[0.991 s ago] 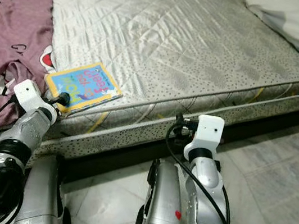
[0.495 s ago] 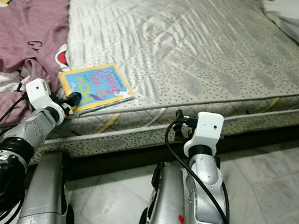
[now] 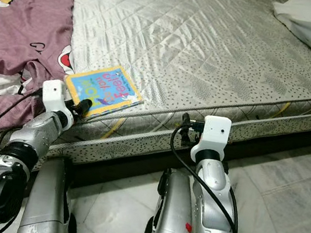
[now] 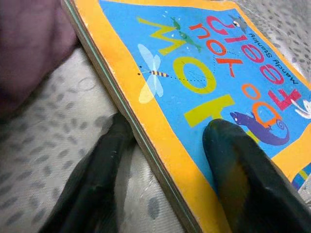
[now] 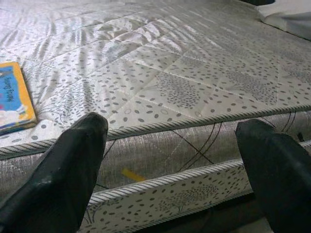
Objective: Clean up the room
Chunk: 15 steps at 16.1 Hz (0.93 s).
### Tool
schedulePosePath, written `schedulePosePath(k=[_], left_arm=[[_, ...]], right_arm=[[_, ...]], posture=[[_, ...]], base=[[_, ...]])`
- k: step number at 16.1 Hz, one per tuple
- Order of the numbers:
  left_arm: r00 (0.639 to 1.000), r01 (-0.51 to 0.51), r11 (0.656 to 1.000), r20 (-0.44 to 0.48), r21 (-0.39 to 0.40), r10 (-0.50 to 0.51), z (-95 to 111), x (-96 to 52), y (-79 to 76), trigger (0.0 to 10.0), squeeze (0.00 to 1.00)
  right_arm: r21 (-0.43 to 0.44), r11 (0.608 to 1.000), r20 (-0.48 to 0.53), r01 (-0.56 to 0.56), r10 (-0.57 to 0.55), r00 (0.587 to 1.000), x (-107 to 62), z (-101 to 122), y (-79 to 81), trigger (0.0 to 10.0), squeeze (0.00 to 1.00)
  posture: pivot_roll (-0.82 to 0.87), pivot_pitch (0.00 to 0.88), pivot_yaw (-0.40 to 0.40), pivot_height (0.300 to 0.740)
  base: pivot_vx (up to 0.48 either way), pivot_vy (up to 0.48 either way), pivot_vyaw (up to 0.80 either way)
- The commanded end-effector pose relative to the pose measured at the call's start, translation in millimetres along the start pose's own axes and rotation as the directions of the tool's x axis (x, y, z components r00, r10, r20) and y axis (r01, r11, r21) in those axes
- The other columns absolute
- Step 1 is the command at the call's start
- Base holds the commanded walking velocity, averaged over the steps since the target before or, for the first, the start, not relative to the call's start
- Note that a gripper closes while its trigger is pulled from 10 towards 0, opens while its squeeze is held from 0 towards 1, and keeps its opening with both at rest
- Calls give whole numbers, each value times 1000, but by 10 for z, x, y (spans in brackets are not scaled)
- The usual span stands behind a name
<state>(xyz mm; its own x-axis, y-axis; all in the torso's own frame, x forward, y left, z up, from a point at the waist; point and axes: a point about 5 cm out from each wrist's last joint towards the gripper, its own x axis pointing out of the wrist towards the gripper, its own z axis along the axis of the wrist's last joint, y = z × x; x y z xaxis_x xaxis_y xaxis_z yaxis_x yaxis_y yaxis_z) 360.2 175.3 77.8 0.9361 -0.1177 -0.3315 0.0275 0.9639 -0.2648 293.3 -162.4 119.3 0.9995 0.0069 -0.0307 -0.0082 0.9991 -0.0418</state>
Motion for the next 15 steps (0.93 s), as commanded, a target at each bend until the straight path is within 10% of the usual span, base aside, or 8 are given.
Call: schedulePosePath(k=[1, 15], left_arm=[[999, 35, 998, -38, 42, -34, -93, 5, -76, 0, 0], [968, -26, 987, 250, 158, -14, 419, 20, -124, 0, 0]], right_arm=[[-4, 1000, 3, 4, -4, 1000, 10, -1, -3, 10000, 0], [-8, 1000, 10, 15, -15, 1000, 38, -11, -6, 10000, 0]], posture=[[-45, 33, -48, 453], [-39, 31, -46, 453]], base=[[0, 0, 0], [0, 0, 0]])
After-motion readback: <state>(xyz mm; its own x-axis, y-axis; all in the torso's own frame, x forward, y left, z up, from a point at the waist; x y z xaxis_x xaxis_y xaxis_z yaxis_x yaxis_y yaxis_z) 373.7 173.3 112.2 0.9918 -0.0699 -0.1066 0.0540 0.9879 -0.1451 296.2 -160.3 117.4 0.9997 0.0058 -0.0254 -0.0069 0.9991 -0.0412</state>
